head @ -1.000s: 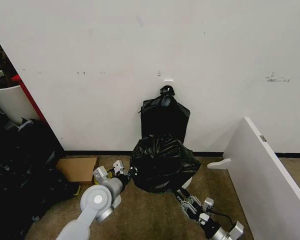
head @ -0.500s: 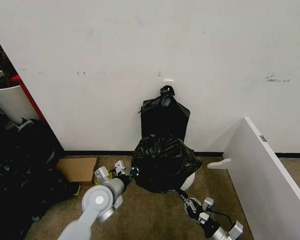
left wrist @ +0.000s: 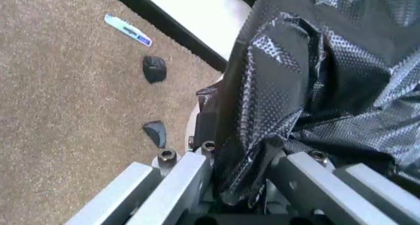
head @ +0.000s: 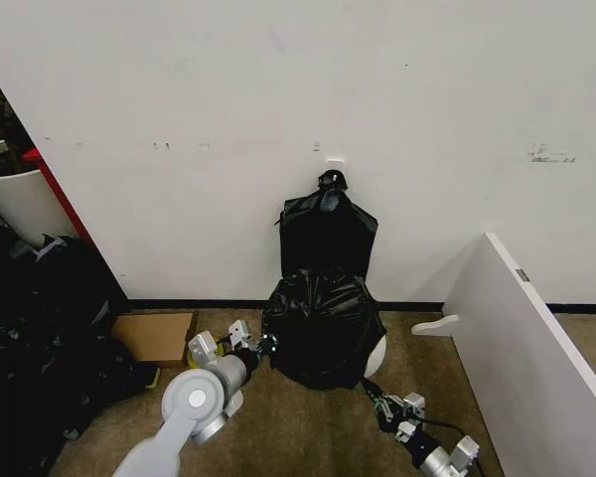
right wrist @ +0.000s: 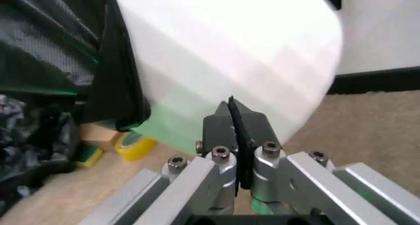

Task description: Place the garbage bag over the trash bin.

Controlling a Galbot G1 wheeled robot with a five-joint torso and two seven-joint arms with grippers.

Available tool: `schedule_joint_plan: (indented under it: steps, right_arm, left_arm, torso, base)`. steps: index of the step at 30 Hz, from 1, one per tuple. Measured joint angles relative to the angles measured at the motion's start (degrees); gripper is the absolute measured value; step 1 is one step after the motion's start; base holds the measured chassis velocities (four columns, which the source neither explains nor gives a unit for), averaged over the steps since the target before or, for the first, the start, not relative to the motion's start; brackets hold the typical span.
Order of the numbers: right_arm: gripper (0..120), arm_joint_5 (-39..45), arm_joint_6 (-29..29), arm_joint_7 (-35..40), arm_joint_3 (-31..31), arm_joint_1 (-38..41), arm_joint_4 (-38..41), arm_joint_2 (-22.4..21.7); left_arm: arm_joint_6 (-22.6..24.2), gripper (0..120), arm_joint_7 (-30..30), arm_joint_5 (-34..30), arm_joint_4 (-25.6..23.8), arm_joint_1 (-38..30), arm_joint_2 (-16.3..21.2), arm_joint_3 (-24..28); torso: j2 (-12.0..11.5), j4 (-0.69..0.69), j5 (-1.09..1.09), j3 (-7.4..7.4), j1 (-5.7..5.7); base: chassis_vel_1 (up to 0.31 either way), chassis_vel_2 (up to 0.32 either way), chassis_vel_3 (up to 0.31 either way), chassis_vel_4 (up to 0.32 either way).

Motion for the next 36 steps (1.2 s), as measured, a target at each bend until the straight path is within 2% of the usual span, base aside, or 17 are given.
schedule_joint_plan:
  steps: [4,6,9,12,13,14,16,17,20,22,26,27,29,30,34,35,36]
  right_arm:
    - [0,-2.5,0.5,2.5,1.0,-0.9,1.1,-0.2]
    - [9,-4.9,0.3,7.2,2.0,-2.0,2.8,-0.4]
    - [20,-8.1,-1.9,18.4,2.8,-3.5,6.6,-0.9]
    - [24,-8.3,-3.0,21.4,2.8,-4.0,8.0,-1.0]
    - [30,-8.4,-3.6,23.1,2.8,-4.3,8.9,-1.1]
    - [37,-8.3,-5.2,27.0,2.9,-5.1,11.6,-1.2]
    - [43,-8.1,-7.3,31.0,3.0,-6.0,15.6,-1.2]
    - [50,-7.5,-10.0,35.1,3.0,-7.0,20.4,-1.2]
    - [57,-6.7,-13.2,38.6,2.4,-8.0,26.2,-1.2]
    - [51,-6.5,-17.6,42.6,-0.6,-8.5,35.2,-0.8]
    - [35,-6.1,-23.4,46.9,-8.2,-7.7,43.4,-0.8]
    - [30,-4.9,-25.4,48.9,-11.1,-6.4,44.4,-0.9]
    - [29,-4.5,-25.9,49.4,-11.8,-6.0,44.5,-0.9]
    - [21,-1.9,-27.8,51.3,-14.0,-4.3,44.9,-0.8]
    - [8,2.4,-30.2,54.3,-17.0,-1.1,44.5,0.1]
    - [1,4.3,-30.9,55.8,-17.7,0.4,43.6,0.7]
    - [1,4.3,-30.9,55.8,-17.7,0.4,43.6,0.7]
  left_arm:
    - [-0.7,0,0.0,1.6,0.2,-0.1,0.1,0.3]
    - [-2.5,0,0.1,5.4,0.7,-0.4,-0.1,0.9]
    - [-5.7,0,0.2,11.1,1.0,-0.6,-0.6,1.4]
    - [-6.4,0,0.3,12.6,1.0,-0.6,-0.6,1.5]
    - [-6.8,0,0.5,13.4,1.0,-0.5,-0.7,1.6]
    - [-8.0,0,1.0,16.1,1.0,-0.4,-0.8,1.7]
    - [-9.3,0,1.8,19.5,1.0,-0.1,-0.8,1.9]
    - [-10.9,0,2.9,23.3,1.1,0.3,-0.9,2.1]
    - [-12.7,0,4.1,27.6,1.2,0.8,-0.9,2.4]
    - [-15.9,0,6.2,36.2,1.8,1.5,-1.1,3.2]
    - [-18.2,0,7.3,42.6,2.6,1.7,-1.3,4.4]
    - [-18.9,0,7.5,43.8,3.1,1.6,-1.3,5.3]
    - [-19.1,0,7.6,44.1,3.3,1.5,-1.3,5.6]
    - [-20.1,0,8.1,45.4,3.9,1.3,-1.3,7.2]
    - [-21.1,0,9.2,47.8,4.9,0.6,-1.3,11.0]
    - [-21.5,0,9.7,48.9,5.3,0.4,-1.2,12.5]
    - [-21.5,0,9.7,48.9,5.3,0.4,-1.2,12.5]
  torso:
    - [0.0,0.0,-0.01,0.0,0.0]
    - [0.0,-0.01,0.0,0.0,0.0]
    - [0.0,-0.01,0.0,0.0,0.0]
    - [0.0,0.0,0.0,0.0,0.0]
    - [0.0,0.0,0.0,0.0,0.0]
    - [0.0,-0.01,0.0,0.0,0.0]
    - [0.0,-0.01,0.0,0.0,0.0]
    - [0.0,0.0,-0.02,0.0,0.0]
    - [0.0,0.0,-0.01,0.0,0.0]
    - [0.0,0.0,-0.01,0.0,0.0]
    - [0.0,-0.01,-0.01,0.0,0.0]
    - [0.0,0.0,-0.01,-0.01,0.0]
    - [0.0,0.0,0.0,0.0,0.0]
    - [0.0,0.01,0.0,0.0,0.0]
    - [0.0,0.0,-0.01,0.0,0.0]
    - [0.0,-0.04,-0.01,0.0,0.0]
    - [0.0,-0.04,-0.01,0.0,0.0]
  base:
    - [0.0,0.0,0.0,0.0]
    - [0.0,0.0,0.0,0.0]
    - [0.0,0.0,0.0,0.0]
    - [0.0,0.0,0.0,0.0]
    - [0.0,0.0,0.0,0.0]
    - [0.0,0.0,0.0,0.0]
    - [0.0,0.0,0.0,0.0]
    - [0.0,0.0,0.0,0.0]
    - [0.0,0.0,0.0,0.0]
    - [0.0,0.0,0.0,0.0]
    - [0.0,0.0,0.0,0.0]
    - [0.0,0.0,0.0,0.0]
    - [0.0,0.0,0.0,0.0]
    - [0.0,0.0,0.0,0.0]
    - [0.0,0.0,0.0,0.0]
    - [0.0,0.0,0.0,0.0]
    - [0.0,0.0,0.0,0.0]
